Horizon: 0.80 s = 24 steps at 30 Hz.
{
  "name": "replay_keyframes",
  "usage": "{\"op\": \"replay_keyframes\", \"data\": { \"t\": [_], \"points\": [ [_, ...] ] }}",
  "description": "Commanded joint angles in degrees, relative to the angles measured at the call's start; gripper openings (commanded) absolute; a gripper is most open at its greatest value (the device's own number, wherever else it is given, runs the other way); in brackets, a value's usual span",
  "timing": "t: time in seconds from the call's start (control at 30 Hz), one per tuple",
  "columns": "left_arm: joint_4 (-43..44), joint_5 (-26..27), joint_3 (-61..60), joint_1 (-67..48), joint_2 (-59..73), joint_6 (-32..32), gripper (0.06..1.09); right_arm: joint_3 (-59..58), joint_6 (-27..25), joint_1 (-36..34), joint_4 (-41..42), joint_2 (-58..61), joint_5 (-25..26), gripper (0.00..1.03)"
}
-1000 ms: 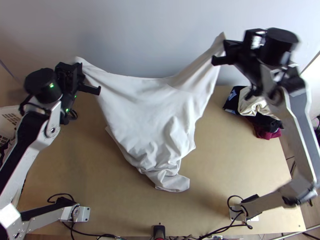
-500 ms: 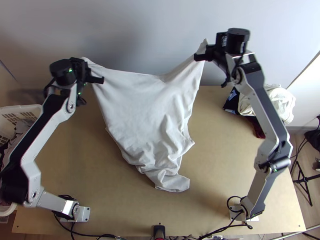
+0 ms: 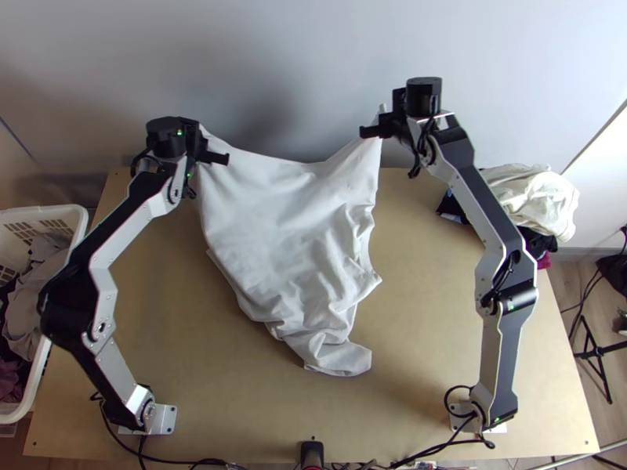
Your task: Fold the t-shirt
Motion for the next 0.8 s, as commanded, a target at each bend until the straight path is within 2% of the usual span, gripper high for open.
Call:
{"op": "replay_keyframes", "data": {
  "t": [0.0, 0.07, 0.13, 0.2, 0.23, 0.3, 0.33, 0.37, 0.5, 0.63, 0.77],
  "points": [
    [-0.65, -0.05, 2.44, -0.85, 5.33, -1.27, 0.17, 0.23, -0.13, 0.8, -2.49, 3.65, -0.17, 0.39],
    [-1.88, 0.04, 2.7, -1.2, 5.6, -1.97, 0.21, 0.06, -0.13, 0.98, -3.98, 4.09, -0.26, 0.48],
    [-5.39, 0.04, 3.05, -1.82, 5.68, -1.97, 0.44, -0.21, -0.04, 1.06, -5.3, 4.09, -0.26, 0.57],
    [-11.02, 0.13, 4.11, -2.26, 5.95, -1.97, 0.77, -0.29, 0.05, 0.98, -6.7, 4.18, -0.44, 0.64],
    [-12.42, 0.13, 4.28, -2.34, 5.77, -2.06, 0.86, -0.29, 0.05, 0.98, -7.41, 4.18, -0.53, 0.71],
    [-14.18, 0.22, 4.28, -2.34, 3.93, -2.76, 0.95, -0.29, 0.05, 0.71, -8.99, 3.91, -0.7, 0.92],
    [-15.15, 0.74, 4.28, -2.17, 2.78, -3.29, 0.98, -0.21, 0.22, 0.62, -10.04, 3.48, -0.88, 0.97],
    [-16.64, 2.24, 4.28, -2.08, 1.2, -3.55, 0.99, -0.29, 0.4, 0.54, -10.83, 2.95, -1.14, 0.99],
    [-24.2, 6.11, 4.37, -1.2, -5.48, -5.93, 0.99, -1.17, 0.57, 0.27, -13.38, -0.04, -2.28, 0.99],
    [-36.5, 8.13, 3.84, -0.15, -11.81, -9.27, 0.99, -2.31, 0.57, 0.01, -14.35, -3.38, -3.16, 0.99],
    [-44.85, 10.5, -0.73, 1.35, -18.13, -9.97, 0.99, -3.9, 0.57, 0.01, -15.76, -7.16, -4.75, 0.99]
  ]
}}
